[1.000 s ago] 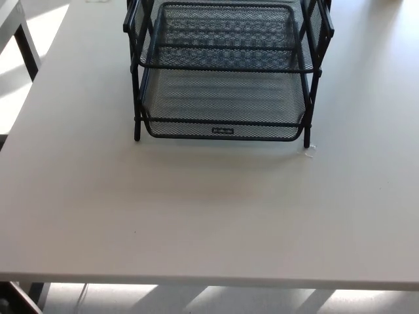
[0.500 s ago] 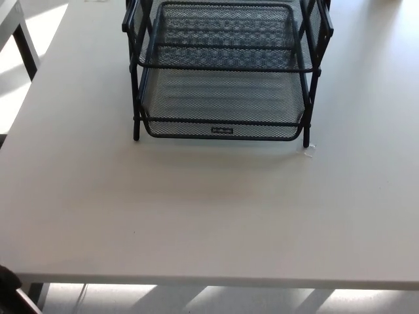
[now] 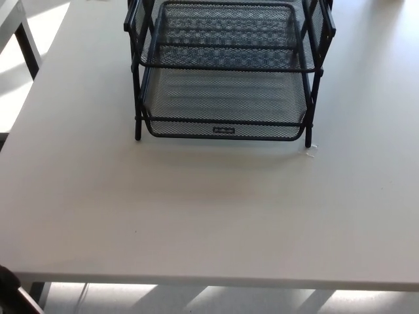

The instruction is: The robot uses its right hand to grab the drawer kept on the middle of the desk and pull it out towards the robot

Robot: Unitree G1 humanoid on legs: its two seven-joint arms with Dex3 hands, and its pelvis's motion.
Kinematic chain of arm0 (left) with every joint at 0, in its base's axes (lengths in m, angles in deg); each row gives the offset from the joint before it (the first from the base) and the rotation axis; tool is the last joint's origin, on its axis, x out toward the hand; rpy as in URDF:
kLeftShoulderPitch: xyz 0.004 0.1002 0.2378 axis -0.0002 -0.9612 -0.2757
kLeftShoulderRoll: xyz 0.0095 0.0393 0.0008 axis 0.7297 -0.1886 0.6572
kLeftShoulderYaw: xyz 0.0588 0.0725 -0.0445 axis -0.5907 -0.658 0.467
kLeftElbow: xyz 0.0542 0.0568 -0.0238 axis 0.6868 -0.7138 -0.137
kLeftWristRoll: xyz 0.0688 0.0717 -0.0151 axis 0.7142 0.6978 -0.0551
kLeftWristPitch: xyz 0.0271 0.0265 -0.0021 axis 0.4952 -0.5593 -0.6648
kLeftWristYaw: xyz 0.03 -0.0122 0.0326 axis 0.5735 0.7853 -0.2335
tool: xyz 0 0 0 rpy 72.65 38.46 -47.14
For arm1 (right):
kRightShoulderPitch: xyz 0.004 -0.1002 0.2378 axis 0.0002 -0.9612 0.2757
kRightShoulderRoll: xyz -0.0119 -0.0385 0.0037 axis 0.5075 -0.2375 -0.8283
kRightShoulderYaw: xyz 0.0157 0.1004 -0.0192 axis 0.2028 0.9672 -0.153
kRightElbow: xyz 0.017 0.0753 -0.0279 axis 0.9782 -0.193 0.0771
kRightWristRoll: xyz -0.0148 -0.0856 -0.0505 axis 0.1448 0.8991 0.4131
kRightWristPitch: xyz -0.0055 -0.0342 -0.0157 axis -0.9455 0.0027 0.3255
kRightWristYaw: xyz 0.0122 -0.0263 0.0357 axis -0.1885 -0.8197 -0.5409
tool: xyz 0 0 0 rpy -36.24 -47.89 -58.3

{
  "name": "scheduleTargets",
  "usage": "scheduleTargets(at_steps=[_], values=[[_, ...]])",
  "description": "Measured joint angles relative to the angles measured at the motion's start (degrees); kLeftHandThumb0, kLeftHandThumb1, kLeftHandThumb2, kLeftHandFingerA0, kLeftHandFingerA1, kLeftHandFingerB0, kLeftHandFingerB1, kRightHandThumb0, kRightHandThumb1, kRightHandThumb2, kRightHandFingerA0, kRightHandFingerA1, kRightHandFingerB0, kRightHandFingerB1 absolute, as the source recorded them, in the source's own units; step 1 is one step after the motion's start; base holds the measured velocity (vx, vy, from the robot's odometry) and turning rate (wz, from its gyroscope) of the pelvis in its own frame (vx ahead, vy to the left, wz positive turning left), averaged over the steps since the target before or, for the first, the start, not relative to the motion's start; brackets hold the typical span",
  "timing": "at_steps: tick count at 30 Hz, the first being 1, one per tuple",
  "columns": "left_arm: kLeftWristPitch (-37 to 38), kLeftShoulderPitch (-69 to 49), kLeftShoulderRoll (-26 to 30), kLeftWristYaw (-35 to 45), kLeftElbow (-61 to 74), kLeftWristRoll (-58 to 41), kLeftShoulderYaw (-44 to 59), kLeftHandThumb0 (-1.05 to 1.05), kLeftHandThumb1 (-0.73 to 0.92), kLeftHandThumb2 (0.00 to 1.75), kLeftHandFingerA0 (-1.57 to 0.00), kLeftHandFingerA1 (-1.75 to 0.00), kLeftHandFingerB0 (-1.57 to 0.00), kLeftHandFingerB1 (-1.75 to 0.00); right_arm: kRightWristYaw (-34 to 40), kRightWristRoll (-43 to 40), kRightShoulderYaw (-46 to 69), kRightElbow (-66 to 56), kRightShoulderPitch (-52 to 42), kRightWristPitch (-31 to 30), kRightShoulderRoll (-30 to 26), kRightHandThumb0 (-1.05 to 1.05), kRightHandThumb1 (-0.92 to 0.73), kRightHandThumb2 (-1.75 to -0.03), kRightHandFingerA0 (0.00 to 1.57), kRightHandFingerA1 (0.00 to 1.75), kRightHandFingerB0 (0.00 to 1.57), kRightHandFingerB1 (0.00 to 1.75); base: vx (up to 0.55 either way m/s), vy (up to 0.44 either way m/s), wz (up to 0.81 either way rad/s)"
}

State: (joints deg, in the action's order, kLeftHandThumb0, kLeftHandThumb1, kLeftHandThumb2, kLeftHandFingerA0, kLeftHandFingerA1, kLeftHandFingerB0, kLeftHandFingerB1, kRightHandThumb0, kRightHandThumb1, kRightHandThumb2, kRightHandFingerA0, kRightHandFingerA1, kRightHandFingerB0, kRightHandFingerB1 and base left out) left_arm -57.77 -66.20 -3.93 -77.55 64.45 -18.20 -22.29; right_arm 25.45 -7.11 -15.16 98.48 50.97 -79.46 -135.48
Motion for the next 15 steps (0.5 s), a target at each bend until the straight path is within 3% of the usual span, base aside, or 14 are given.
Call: scheduleTargets(at_steps=[1,4,5,6,7,8,10,12,13,14,15], values=[[0.1,0.0,0.0,0.0,0.0,0.0,0.0,-0.31,0.54,0.56,-0.8,-0.86,-0.8,-0.59,0.1,0.1,0.7,-1.3,-0.2,-0.3,-0.2,-0.8,-0.6,-0.62,0.57,1.17,0.32,0.4,0.0,0.0,0.0],[0.3,0.0,0.0,0.2,-0.1,0.0,0.1,-0.32,0.54,0.56,-0.78,-0.85,-0.79,-0.59,1.4,0.4,3.3,-5.0,-0.8,-0.7,-0.6,-0.77,-0.59,-0.6,0.6,1.14,0.31,0.41,0.0,0.0,0.0],[0.3,0.0,0.0,0.3,0.0,0.0,0.1,-0.31,0.54,0.56,-0.78,-0.84,-0.79,-0.58,1.9,0.6,4.2,-6.3,-0.8,-0.8,-0.9,-0.76,-0.66,-0.6,0.42,0.82,0.28,0.41,0.0,0.0,0.0],[0.3,0.0,0.0,0.4,0.0,0.0,0.1,-0.31,0.54,0.55,-0.8,-0.84,-0.81,-0.58,2.4,0.7,4.9,-7.2,-0.8,-0.9,-1.2,-0.76,-0.67,-0.6,0.45,0.66,0.26,0.38,0.0,0.0,0.0],[0.3,0.0,0.0,0.5,0.1,0.0,0.1,-0.3,0.54,0.56,-0.81,-0.85,-0.81,-0.59,2.8,1.2,5.4,-8.6,-0.9,-1.5,-1.6,-0.79,-0.68,-0.6,0.38,0.6,0.24,0.41,0.0,0.0,0.0],[0.4,0.0,0.0,0.5,0.0,0.0,0.2,-0.3,0.54,0.56,-0.81,-0.85,-0.81,-0.59,2.9,1.4,5.6,-9.2,-0.8,-1.8,-1.9,-0.79,-0.68,-0.6,0.38,0.6,0.24,0.41,0.0,0.0,0.0],[0.6,0.0,0.0,0.6,-0.2,0.0,0.3,-0.32,0.54,0.56,-0.8,-0.87,-0.8,-0.61,2.9,2.1,6.2,-11.8,-0.1,-3.0,-3.3,-0.89,-0.78,-0.63,0.27,0.79,0.11,0.55,0.0,0.0,0.0],[0.7,0.1,0.0,0.7,-0.2,0.0,0.5,-0.32,0.54,0.56,-0.8,-0.87,-0.8,-0.61,3.0,3.1,7.1,-15.2,0.5,-3.9,-5.0,-0.89,-0.78,-0.63,0.27,0.79,0.11,0.55,0.0,0.0,0.0],[0.7,0.1,0.0,0.7,-0.2,0.0,0.5,-0.31,0.54,0.56,-0.8,-0.86,-0.81,-0.61,3.0,3.4,7.4,-16.4,0.8,-4.2,-5.4,-0.89,-0.77,-0.63,0.19,0.83,0.09,0.59,0.0,0.0,0.0],[0.7,0.0,0.0,0.7,-0.2,0.0,0.5,-0.3,0.54,0.56,-0.8,-0.87,-0.81,-0.61,3.0,3.7,7.6,-17.6,1.2,-4.5,-5.7,-0.9,-0.62,-1.0,0.24,0.79,0.09,0.56,0.0,0.0,0.0],[0.8,0.0,0.0,0.8,-0.3,0.0,0.6,-0.3,0.53,0.55,-0.82,-0.87,-0.81,-0.61,3.1,4.2,7.7,-19.5,2.2,-4.9,-5.9,-0.9,-0.6,-0.98,0.24,0.79,0.11,0.59,0.0,0.0,0.0]])
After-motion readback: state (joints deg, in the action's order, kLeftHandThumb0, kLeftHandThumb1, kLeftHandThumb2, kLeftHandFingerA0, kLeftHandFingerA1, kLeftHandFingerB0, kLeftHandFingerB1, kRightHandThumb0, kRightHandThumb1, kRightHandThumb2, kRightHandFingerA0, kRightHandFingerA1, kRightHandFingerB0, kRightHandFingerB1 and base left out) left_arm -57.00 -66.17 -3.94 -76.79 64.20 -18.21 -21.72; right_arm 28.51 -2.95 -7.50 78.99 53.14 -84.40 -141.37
